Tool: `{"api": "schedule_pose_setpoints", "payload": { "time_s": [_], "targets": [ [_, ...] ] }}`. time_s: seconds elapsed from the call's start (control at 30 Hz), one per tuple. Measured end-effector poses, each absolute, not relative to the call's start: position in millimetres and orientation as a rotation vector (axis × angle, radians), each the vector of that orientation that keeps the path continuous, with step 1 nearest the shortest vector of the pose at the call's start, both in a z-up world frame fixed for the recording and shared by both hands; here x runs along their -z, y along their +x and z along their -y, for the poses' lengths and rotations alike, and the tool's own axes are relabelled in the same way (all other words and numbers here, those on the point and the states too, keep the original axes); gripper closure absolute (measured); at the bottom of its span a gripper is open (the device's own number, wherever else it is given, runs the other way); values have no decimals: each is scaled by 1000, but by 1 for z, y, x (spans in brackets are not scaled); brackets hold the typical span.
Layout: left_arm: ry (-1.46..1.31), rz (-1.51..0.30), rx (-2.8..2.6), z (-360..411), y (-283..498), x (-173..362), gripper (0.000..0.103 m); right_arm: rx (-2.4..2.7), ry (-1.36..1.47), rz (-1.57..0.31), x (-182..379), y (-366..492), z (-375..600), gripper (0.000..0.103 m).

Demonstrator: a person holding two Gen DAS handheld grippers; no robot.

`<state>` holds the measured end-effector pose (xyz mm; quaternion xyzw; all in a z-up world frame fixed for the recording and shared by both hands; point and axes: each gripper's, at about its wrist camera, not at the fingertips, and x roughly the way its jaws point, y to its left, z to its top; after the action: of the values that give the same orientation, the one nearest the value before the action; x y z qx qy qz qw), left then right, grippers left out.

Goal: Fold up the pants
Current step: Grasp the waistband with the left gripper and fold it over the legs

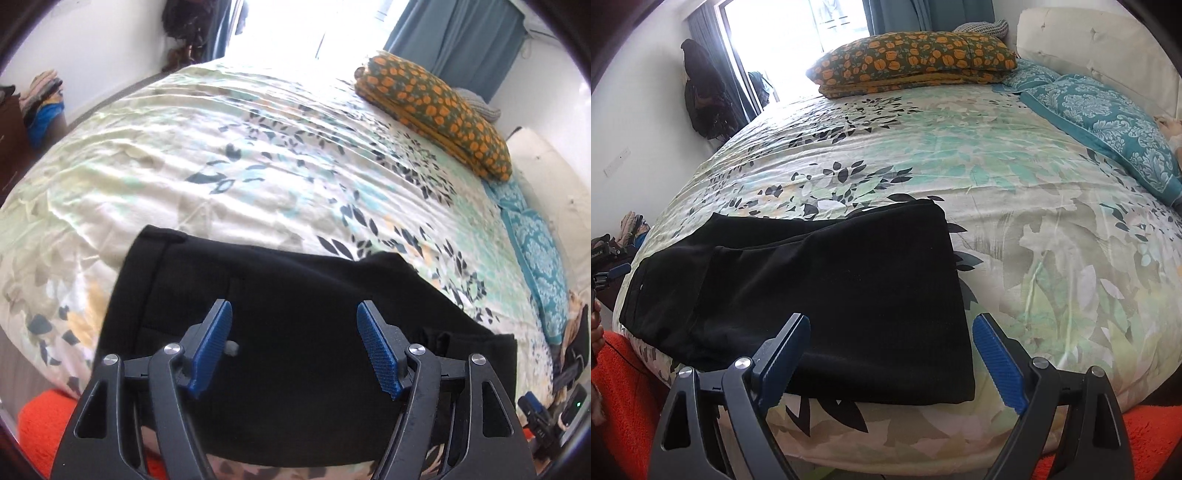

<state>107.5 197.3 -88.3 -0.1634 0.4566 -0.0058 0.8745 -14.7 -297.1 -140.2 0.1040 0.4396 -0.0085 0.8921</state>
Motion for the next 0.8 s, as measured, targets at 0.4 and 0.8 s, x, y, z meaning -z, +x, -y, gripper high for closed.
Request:
{"api": "schedule_pose_setpoints", "payload": {
  "time_s": [0.4,0.8],
  "targets": [
    [-596,-1089,17,-341,124,120,30,-5,249,-939,147,-7,290,13],
    [-512,-1295,76,-309,145,188,11,-47,176,-937,145,-8,271,13]
  ]
}}
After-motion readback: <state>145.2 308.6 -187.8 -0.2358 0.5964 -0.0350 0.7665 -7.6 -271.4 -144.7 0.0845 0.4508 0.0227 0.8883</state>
